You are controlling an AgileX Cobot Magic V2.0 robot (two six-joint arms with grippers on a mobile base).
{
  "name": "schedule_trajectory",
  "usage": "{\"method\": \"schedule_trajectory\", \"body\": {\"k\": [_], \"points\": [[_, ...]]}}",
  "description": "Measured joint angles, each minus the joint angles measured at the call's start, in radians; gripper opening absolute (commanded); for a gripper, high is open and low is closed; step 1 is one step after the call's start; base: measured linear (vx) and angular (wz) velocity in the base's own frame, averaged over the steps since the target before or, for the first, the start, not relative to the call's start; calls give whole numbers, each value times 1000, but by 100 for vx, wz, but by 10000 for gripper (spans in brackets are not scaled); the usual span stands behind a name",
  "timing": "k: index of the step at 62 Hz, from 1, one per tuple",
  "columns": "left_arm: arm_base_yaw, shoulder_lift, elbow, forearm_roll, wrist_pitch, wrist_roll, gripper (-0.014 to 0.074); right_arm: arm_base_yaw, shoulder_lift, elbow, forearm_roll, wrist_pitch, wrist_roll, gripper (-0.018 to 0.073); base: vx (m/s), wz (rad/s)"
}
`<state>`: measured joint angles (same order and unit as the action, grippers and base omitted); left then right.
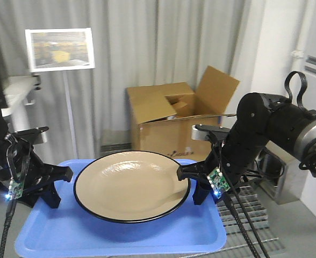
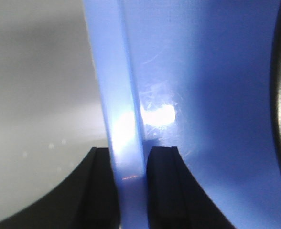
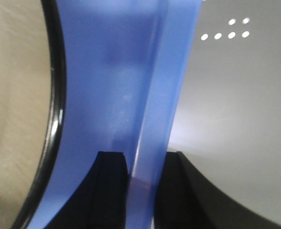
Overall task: Place disk in tray to left cabinet
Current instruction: 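Carry the tray with both grippers toward the open white cabinet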
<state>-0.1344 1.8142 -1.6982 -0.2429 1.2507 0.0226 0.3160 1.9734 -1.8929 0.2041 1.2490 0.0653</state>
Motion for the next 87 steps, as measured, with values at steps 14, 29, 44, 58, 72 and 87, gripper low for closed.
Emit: {"method": "schedule_trajectory", "body": {"k": [14, 29, 44, 58, 72, 87], "points": [[0, 0, 0, 1, 0, 0, -1, 0, 0, 0, -1, 0, 0, -3, 51, -46], [0, 0, 0, 2, 0, 0, -1, 0, 0, 0, 0, 0, 0, -3, 46, -53], [0, 0, 0, 3, 0, 0, -1, 0, 0, 0, 4, -3, 0, -3, 39, -61], [2, 0, 0, 3, 0, 0, -1, 0, 0, 0, 6, -6, 0, -3, 31, -79], [3, 0, -1, 1, -4, 0, -1, 0, 2, 0, 2, -7, 0, -3, 25, -93], [2, 0, -1, -1, -4, 0, -1, 0, 2, 0, -1, -4, 0, -3, 23, -86]]}}
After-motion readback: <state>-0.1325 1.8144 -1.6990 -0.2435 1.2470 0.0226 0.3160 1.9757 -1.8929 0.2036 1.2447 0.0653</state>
